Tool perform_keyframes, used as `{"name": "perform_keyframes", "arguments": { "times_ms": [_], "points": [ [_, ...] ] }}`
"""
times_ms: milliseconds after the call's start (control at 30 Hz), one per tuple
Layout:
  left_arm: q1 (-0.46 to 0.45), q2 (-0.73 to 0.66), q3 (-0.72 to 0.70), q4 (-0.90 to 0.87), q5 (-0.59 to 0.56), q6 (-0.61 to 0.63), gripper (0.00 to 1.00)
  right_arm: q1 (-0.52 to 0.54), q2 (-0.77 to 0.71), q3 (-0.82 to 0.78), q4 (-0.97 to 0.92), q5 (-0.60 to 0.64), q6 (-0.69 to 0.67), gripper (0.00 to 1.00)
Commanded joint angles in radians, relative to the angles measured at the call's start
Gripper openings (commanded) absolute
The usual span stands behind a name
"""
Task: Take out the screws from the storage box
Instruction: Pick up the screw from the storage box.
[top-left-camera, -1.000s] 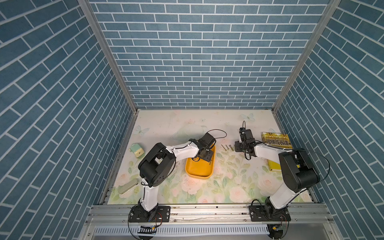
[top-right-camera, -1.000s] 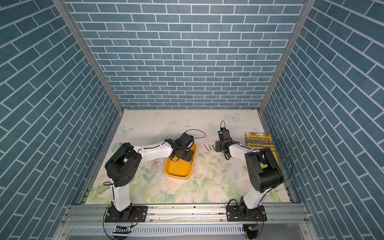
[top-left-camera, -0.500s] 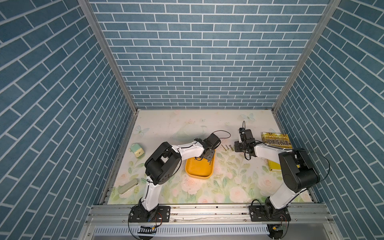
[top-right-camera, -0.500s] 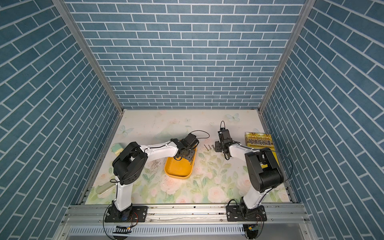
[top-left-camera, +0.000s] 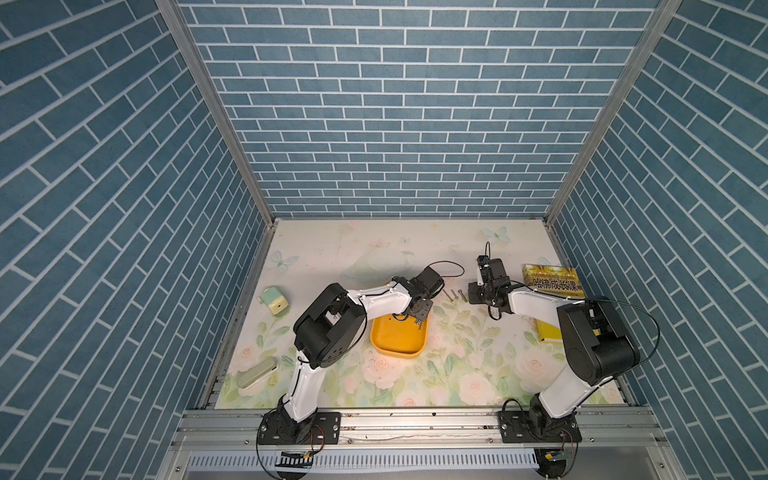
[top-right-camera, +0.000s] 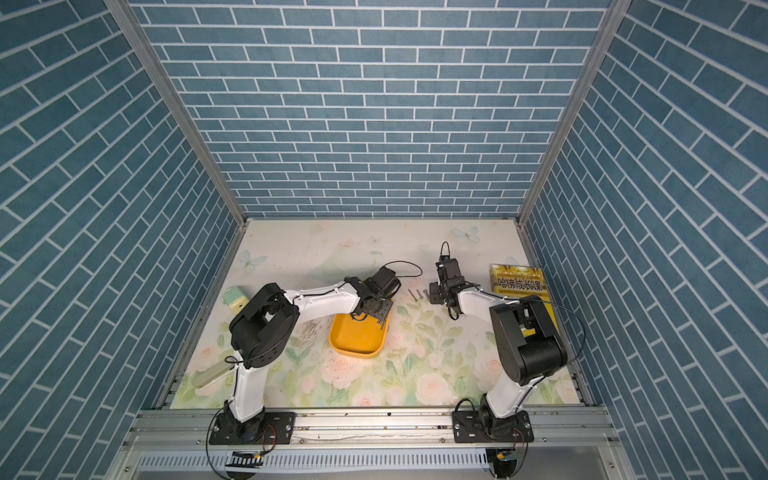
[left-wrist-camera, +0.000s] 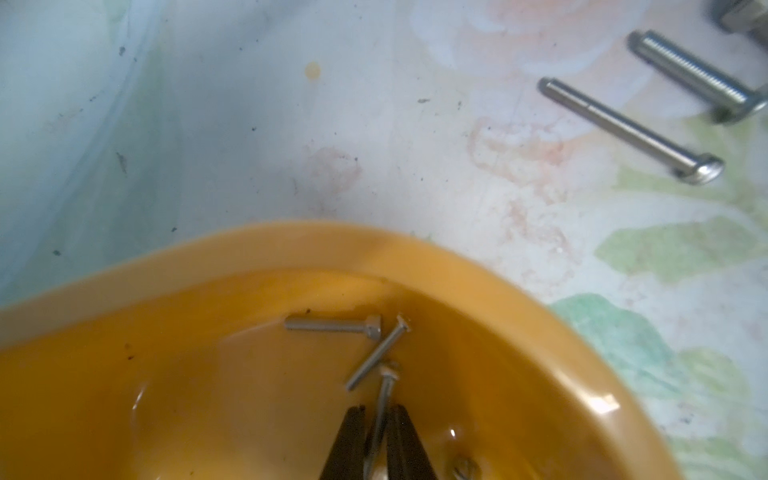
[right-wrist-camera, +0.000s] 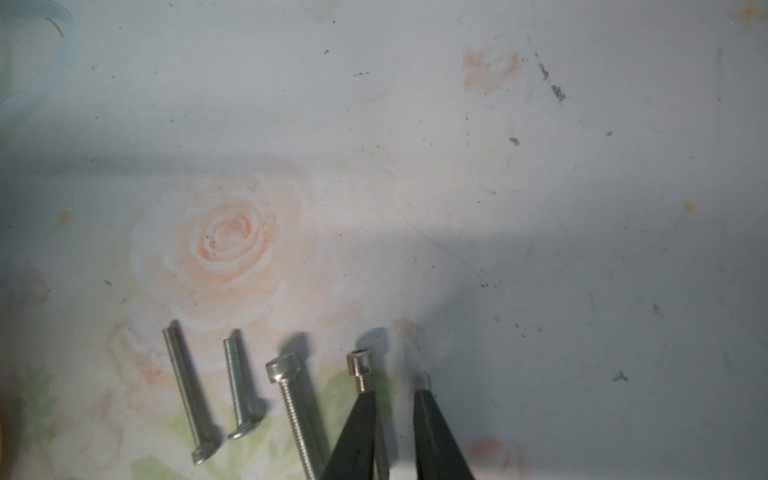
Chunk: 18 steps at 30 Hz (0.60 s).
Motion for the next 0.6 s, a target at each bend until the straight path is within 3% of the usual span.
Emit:
{"name": "perform_keyframes", "arguments": {
  "times_ms": [0,67,233,567],
  "points": [
    [0.000,0.073,-0.048,-0.089,0.043,-0.003,0.04,-0.004,-0.040,-0.017,0.014,0.000,-0.021,0.22],
    [0.004,0.074,-0.049,-0.079,0.063,-0.007,0.00,-0.003,-0.045,-0.018,0.015,0.002,-0.023,0.22],
    [0.026,0.033,-0.070,-0.032,0.084,-0.017,0.00,-0.004,-0.070,-0.032,0.029,-0.003,-0.028,0.22],
    [0.049,-0.212,-0.171,0.134,0.126,-0.010,0.00,-0.001,-0.199,-0.112,0.137,-0.048,-0.051,0.24]
  ]
}}
